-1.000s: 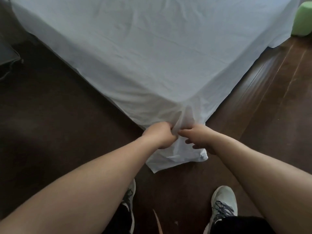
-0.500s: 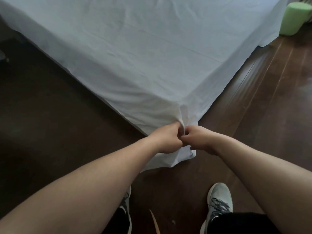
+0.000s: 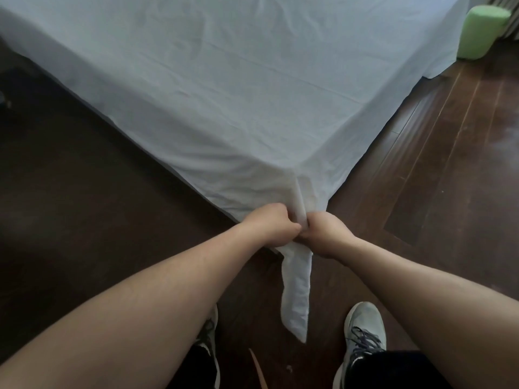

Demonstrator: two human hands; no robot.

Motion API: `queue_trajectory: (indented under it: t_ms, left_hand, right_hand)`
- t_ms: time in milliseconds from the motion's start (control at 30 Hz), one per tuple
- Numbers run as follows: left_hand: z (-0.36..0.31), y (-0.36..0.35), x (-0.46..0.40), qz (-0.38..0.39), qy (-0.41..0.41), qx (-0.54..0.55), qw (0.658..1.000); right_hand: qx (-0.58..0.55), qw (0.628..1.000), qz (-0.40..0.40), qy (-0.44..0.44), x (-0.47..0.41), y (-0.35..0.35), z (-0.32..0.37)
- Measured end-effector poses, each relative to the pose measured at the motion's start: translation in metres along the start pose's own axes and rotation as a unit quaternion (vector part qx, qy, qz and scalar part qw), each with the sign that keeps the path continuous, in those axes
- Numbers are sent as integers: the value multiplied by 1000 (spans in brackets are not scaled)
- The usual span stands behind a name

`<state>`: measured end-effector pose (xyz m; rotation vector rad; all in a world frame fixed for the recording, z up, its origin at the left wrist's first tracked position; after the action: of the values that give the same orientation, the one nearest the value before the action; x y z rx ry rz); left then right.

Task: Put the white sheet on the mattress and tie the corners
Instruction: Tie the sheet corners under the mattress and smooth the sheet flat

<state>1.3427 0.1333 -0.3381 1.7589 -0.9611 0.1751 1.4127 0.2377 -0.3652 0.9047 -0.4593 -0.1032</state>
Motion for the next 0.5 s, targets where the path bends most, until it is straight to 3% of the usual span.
queue_trajectory:
  t_ms: [167, 333, 500]
  left_hand:
    - [2, -9, 2, 32, 6, 87, 996]
    - [4, -12, -2, 15, 8, 110, 994]
    - [-3, -2, -2, -46, 8, 106, 993]
  right_hand:
    - [32, 998, 41, 43, 6, -2, 10]
    - [-50, 998, 26, 34, 15, -1, 14]
    - [-180, 978, -93, -52, 14, 8, -11]
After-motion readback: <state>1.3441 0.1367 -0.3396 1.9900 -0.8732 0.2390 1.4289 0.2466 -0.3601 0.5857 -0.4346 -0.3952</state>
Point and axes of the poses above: each hand's wrist, its own x-axis away from the middle knuckle, its own y-axis out of the back of the hand, z = x × y, the point moved 7 cm from there along -x, towards the middle knuckle, and after that the axes turned 8 degrees about y, right-handed, at the moved point
